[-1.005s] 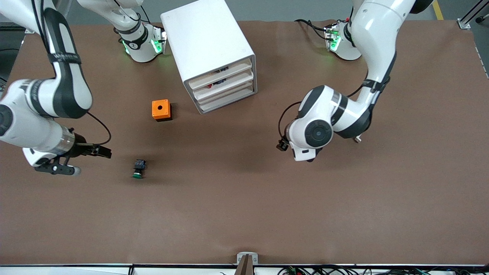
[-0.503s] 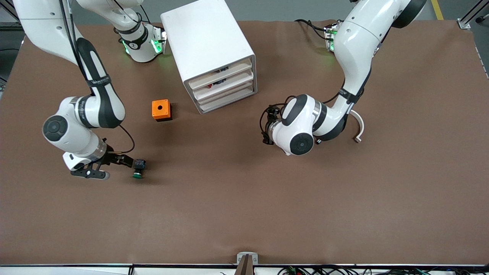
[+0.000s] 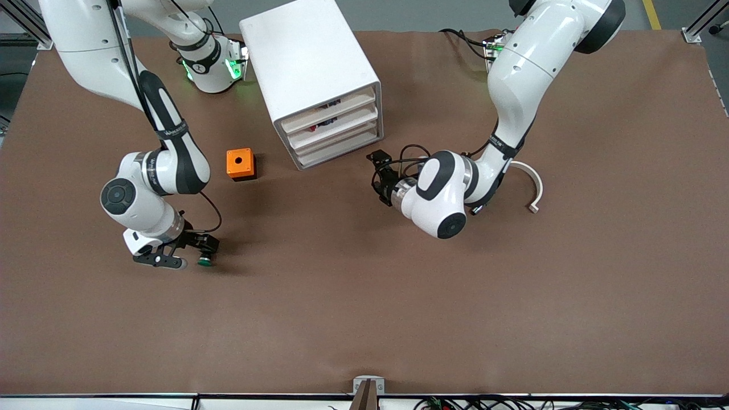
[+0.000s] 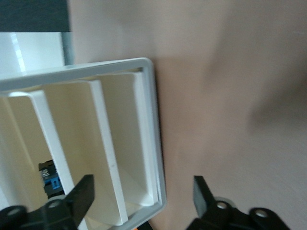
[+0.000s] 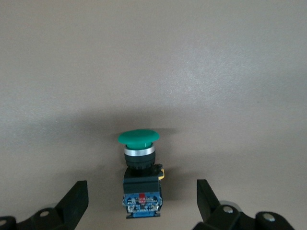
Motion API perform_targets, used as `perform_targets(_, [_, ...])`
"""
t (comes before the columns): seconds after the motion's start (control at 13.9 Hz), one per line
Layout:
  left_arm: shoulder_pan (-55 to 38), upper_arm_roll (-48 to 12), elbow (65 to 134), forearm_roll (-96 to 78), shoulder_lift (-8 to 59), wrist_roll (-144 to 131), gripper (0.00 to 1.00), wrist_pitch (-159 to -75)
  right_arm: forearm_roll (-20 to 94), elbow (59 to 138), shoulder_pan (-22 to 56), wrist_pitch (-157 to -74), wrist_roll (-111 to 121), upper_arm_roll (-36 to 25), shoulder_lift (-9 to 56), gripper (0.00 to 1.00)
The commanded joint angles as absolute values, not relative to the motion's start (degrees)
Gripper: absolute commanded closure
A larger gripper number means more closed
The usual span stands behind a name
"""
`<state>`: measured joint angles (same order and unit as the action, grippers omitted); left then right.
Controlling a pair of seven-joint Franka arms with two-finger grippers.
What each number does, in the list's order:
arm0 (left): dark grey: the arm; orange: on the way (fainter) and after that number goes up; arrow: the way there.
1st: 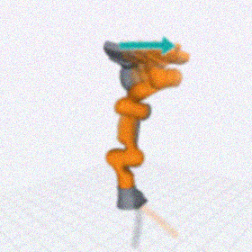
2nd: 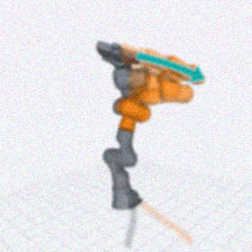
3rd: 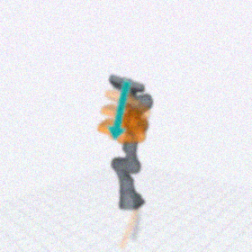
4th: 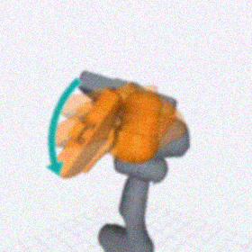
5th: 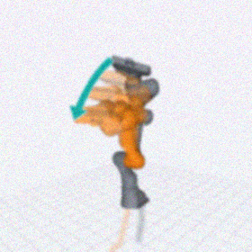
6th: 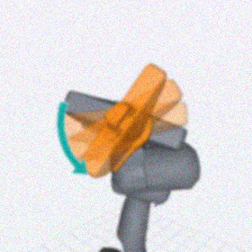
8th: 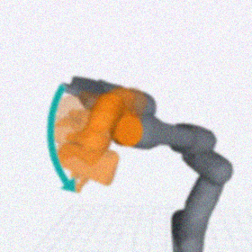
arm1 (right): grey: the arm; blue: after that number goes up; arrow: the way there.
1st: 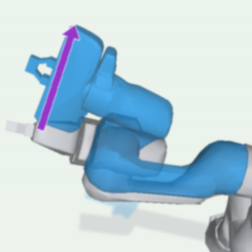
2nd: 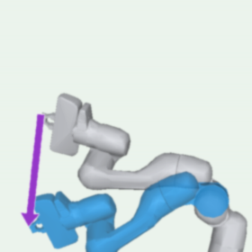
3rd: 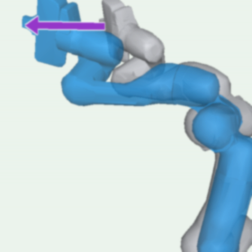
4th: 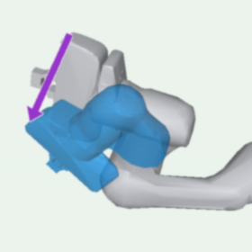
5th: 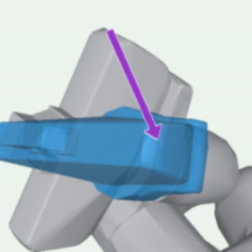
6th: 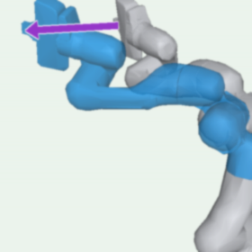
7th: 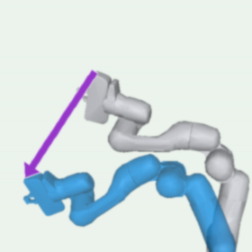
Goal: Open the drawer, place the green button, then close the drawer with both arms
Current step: 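Grasp the green button with the right gripper while the left gripper grips the drawer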
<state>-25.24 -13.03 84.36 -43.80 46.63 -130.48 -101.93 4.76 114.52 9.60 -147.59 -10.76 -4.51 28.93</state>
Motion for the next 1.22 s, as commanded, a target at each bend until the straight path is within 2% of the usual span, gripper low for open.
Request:
perform_targets(0.0, [-26.9,-12.7,83.0,-48.3,49.6,-134.6,0.28,-99.7,6.4,117.0,10.6,-151.5,-11.2,-4.7,29.5,0.0])
perform_targets(0.07, [-27.3,-12.7,82.9,-49.2,50.7,-136.0,0.32,-99.7,6.4,117.4,10.6,-152.6,-11.2,-4.7,29.7,0.0])
perform_targets(0.29, [-28.5,-12.7,82.9,-51.7,51.9,-137.5,0.36,-99.6,6.4,117.4,10.8,-152.8,-11.2,-4.7,30.4,0.0])
perform_targets(0.36, [-28.6,-12.7,82.9,-51.9,52.1,-137.6,0.36,-99.6,6.4,117.4,10.8,-152.8,-11.2,-4.7,30.5,0.14])
perform_targets(0.5, [-30.1,-12.7,82.9,-52.8,52.1,-138.5,0.36,-98.8,6.5,117.4,10.8,-152.7,-11.8,-4.7,30.8,0.67])
perform_targets(0.57, [-30.1,-12.7,82.9,-52.8,52.0,-138.0,0.36,-97.7,6.6,117.4,10.8,-152.7,-12.6,-4.7,30.8,0.9])
perform_targets(0.65, [-30.4,-12.7,82.9,-52.8,52.0,-136.9,0.36,-97.0,6.6,117.4,11.1,-152.7,-13.7,-4.7,30.8,1.0])
perform_targets(1.01, [-32.4,-12.7,82.9,-53.4,52.2,-131.3,0.39,-96.9,6.6,117.2,12.8,-151.4,-18.6,-4.7,29.7,1.0])
perform_targets(1.15, [-33.7,-12.7,82.9,-54.1,52.3,-131.0,0.39,-97.1,6.6,116.8,13.4,-147.2,-21.4,-4.7,27.3,1.0])
